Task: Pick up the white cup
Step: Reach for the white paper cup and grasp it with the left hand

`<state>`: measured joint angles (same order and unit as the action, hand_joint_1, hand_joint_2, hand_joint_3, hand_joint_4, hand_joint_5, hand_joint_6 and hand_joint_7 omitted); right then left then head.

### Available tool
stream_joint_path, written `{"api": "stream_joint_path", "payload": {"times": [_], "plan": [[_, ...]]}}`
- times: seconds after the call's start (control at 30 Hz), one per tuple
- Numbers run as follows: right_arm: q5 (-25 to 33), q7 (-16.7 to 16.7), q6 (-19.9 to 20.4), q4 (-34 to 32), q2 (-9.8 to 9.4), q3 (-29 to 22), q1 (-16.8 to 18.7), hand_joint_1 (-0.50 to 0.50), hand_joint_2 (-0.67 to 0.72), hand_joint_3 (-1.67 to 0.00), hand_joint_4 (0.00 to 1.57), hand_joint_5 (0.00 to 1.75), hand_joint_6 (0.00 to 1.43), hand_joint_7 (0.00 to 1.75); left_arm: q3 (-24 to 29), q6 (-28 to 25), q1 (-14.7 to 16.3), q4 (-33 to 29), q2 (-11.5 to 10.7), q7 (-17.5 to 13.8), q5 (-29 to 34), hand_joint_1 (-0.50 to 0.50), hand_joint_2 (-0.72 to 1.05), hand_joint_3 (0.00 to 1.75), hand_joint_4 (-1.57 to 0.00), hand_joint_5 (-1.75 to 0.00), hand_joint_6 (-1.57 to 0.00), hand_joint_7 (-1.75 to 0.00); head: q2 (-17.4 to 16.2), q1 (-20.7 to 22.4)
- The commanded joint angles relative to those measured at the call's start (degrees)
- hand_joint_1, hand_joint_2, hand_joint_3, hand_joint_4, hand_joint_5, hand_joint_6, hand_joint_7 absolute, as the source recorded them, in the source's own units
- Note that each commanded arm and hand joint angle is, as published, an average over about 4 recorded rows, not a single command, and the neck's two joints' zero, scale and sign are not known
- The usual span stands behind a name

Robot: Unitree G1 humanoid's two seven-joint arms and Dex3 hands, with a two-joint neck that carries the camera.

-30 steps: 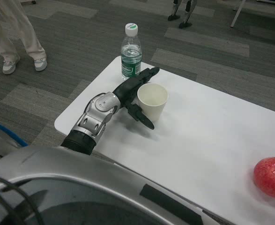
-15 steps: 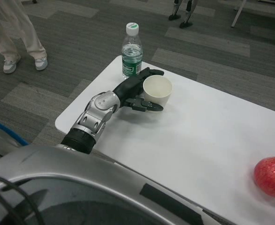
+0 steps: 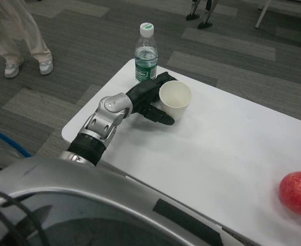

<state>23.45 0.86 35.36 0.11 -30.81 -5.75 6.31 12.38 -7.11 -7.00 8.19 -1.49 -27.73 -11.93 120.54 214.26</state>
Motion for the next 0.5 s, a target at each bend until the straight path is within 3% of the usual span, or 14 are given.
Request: {"api": "stream_joint_path", "payload": {"times": [0.03, 0.17, 0.27, 0.4, 0.5], "plan": [[0.4, 0.0, 0.4, -0.5, 0.16, -0.4, 0.1, -0.33, -0.16, -1.27, 0.0, 0.19, 0.0, 0.63, -2.6, -3.1, -0.5, -0.4, 0.2, -3.9, 2.0, 0.43, 0.96, 0.0, 0.0, -0.82, -0.02, -1.54, 0.2, -0.2], [0.4, 0.1, 0.4, -0.6, 0.29, -0.5, 0.3, -0.33, -0.16, -1.27, 0.0, 0.19, 0.0, 0.63, -3.2, -3.6, -1.4, -0.7, -0.3, -4.9, 4.0, 0.5, 0.96, 0.07, 0.0, -0.82, -0.03, -1.54, 0.3, -0.5], [0.4, 0.1, 0.5, -0.7, 0.38, -0.6, 0.5, -0.33, -0.16, -1.27, 0.0, 0.12, 0.0, 0.63, -3.9, -4.8, -1.7, -1.6, -0.7, -5.1, 5.4, 0.5, 0.96, 0.04, 0.0, -0.82, -0.03, -1.54, 0.4, -0.6], [0.4, 0.2, 0.5, -0.7, 0.4, -0.6, 0.7, -0.33, -0.13, -1.27, 0.0, 0.19, 0.0, 0.63, -4.4, -6.2, -1.8, -3.2, -0.7, -5.1, 7.1, 0.5, 0.87, 0.02, 0.0, -0.82, -0.03, -1.54, 0.6, -0.9], [0.4, 0.2, 0.5, -0.7, 0.4, -0.7, 0.8, -0.33, -0.15, -1.27, 0.0, 0.17, 0.0, 0.63, -4.9, -7.2, -2.0, -4.4, -0.8, -5.0, 9.3, 0.5, 0.91, 0.02, 0.0, -0.82, -0.03, -1.54, 0.8, -2.1]]}}
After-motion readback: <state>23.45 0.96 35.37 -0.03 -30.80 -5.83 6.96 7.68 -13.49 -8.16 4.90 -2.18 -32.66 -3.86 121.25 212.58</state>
